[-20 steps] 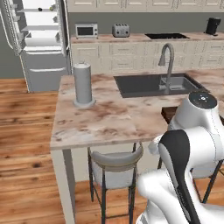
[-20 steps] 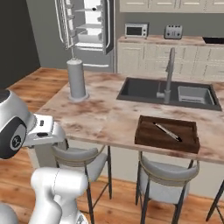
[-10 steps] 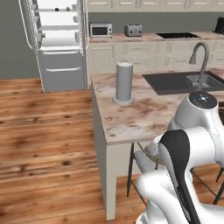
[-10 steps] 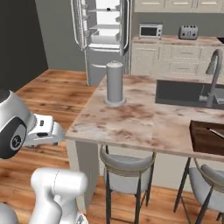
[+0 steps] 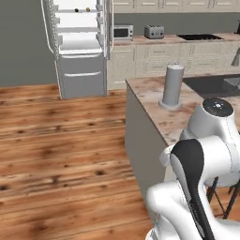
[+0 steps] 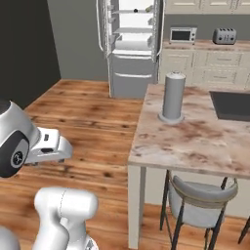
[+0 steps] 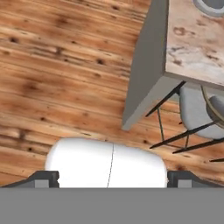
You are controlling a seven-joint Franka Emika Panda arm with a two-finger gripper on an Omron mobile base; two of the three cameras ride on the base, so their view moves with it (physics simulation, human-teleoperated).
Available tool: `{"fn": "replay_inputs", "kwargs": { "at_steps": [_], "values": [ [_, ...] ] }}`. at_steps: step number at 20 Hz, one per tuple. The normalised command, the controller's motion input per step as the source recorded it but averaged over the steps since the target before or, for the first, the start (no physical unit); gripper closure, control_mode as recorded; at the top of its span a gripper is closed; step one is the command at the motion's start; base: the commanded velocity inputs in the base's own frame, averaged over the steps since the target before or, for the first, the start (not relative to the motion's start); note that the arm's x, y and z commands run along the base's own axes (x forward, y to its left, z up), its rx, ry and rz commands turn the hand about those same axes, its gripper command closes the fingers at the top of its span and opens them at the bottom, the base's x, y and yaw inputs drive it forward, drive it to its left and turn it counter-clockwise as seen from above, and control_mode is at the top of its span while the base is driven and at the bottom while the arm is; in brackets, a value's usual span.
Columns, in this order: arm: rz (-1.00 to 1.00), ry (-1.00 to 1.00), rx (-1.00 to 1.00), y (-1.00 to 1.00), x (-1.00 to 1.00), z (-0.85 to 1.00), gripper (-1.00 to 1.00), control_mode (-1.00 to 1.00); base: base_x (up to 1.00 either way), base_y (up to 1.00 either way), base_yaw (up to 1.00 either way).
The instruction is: Gather the onion and avocado from the fridge and place them on a tray on the dining counter. Then gather the fishs from the fridge and place them on the other tray.
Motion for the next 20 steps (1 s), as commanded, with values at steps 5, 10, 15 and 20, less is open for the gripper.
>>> {"fn": "replay_inputs", "kwargs": {
  "at_steps": [5, 10, 15, 20],
  "values": [
    [0.0, 0.0, 0.0, 0.0, 0.0, 0.0, -1.0, 1.0, 0.91, 1.0, -0.18],
    [0.0, 0.0, 0.0, 0.0, 0.0, 0.0, -1.0, 1.0, 1.0, 0.94, -0.19],
    [0.0, 0.0, 0.0, 0.0, 0.0, 0.0, -1.0, 1.0, 1.0, 0.66, -0.14],
    [0.0, 0.0, 0.0, 0.0, 0.0, 0.0, -1.0, 1.0, 1.0, 0.06, -0.04]
  ]
}}
